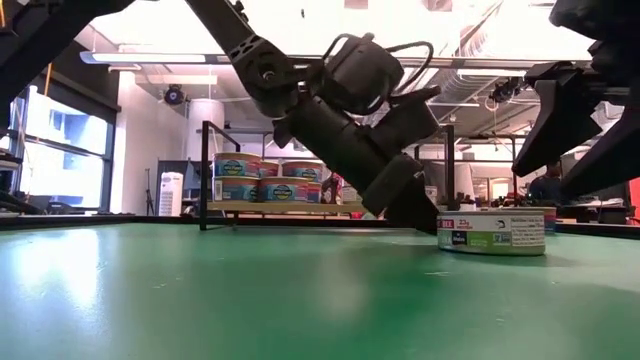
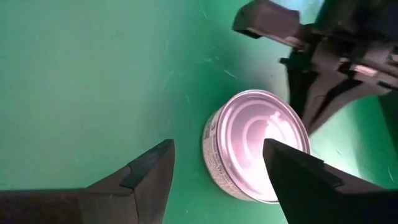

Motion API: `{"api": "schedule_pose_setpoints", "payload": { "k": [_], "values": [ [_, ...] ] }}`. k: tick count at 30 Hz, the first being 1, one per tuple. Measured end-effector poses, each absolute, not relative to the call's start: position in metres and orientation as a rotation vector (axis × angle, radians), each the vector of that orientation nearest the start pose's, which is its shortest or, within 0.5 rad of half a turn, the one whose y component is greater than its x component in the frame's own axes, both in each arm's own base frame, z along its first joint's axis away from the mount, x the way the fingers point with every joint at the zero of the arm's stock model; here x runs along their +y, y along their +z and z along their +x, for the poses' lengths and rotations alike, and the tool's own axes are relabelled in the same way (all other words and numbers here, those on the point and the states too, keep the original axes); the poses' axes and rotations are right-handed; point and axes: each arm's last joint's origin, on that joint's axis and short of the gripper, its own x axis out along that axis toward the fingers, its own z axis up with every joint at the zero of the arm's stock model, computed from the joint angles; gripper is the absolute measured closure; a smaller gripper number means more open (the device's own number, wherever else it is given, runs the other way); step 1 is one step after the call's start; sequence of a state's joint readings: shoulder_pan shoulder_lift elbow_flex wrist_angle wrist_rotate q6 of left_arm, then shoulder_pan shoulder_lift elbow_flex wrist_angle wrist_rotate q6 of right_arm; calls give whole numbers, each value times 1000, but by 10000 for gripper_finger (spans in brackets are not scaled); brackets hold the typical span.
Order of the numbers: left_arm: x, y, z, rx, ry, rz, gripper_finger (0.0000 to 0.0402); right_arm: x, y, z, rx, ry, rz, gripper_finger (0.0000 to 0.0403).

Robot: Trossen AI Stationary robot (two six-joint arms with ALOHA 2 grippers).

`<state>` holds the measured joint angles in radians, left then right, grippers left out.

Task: Stack canned seafood by type on shelf
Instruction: Stack the green white tuna can on top of the other green white tuna can on the shelf

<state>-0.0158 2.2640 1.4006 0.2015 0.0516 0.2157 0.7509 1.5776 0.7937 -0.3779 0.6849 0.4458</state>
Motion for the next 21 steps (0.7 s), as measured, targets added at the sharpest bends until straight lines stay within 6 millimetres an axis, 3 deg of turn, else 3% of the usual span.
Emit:
{"api": "schedule_pose_setpoints", "payload": {
  "k": [6, 11, 21],
  "values": [
    [-10, 116, 473, 581, -99, 193, 401, 174, 154, 212, 848, -134, -342, 162],
    [-20, 123, 474, 523, -169, 160, 401, 173, 154, 211, 853, -142, -334, 162],
    [-14, 113, 474, 569, -151, 127, 401, 173, 154, 212, 849, -143, -327, 162]
  ]
}}
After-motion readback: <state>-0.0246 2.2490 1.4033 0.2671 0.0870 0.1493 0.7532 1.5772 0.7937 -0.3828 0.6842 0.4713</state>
